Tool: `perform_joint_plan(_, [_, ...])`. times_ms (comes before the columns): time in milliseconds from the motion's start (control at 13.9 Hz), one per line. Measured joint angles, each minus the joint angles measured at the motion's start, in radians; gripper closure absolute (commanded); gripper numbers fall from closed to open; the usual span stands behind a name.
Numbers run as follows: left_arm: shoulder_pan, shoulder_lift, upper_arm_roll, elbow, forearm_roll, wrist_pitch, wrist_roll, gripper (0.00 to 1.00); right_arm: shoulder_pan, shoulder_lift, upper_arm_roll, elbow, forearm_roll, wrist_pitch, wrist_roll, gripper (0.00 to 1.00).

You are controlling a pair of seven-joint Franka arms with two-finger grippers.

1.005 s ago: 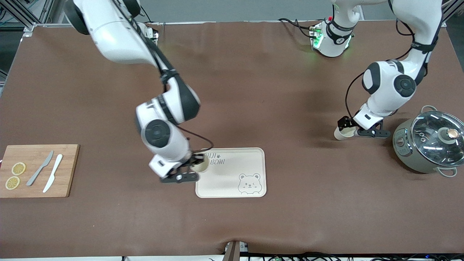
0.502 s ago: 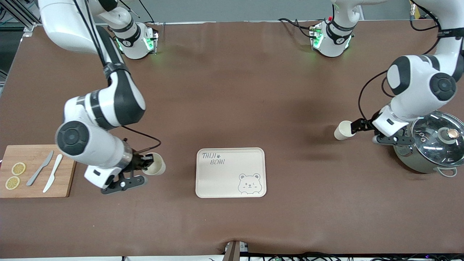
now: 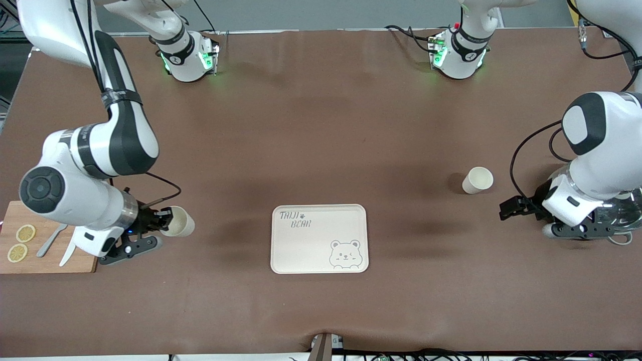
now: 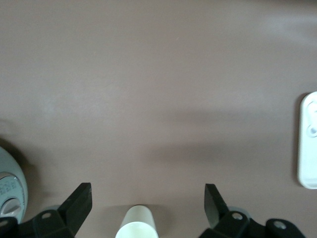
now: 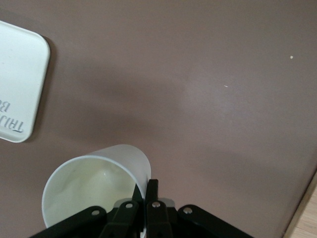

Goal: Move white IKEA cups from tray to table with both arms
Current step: 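Lower the cup beside the cutting board with the right gripper and release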

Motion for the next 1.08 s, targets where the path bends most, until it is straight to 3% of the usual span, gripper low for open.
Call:
perform_joint_plan(359, [-0.041, -0.005, -0.002, 0.117, 0.000, -0.179, -0.014, 0.00, -0.076, -0.083, 0.000, -0.243, 0.000, 0.170, -0.135, 1.00])
perform_joint_plan(574, [-0.034, -0.049, 0.003, 0.219, 0.022, -0.359, -0.014, 0.00, -0.135, -0.086, 0.000, -0.282, 0.002, 0.197, -0.210, 1.00])
perform_joint_plan(861, [-0.021, -0.165, 0.023, 0.251, 0.051, -0.411, 0.011, 0.00, -0.168, -0.087, 0.001, -0.306, 0.005, 0.225, -0.247, 1.00])
perform_joint_plan(1077, [-0.024, -0.189, 0.055, 0.250, 0.051, -0.461, 0.089, 0.00, -0.168, -0.087, 0.007, -0.359, 0.011, 0.304, -0.247, 1.00])
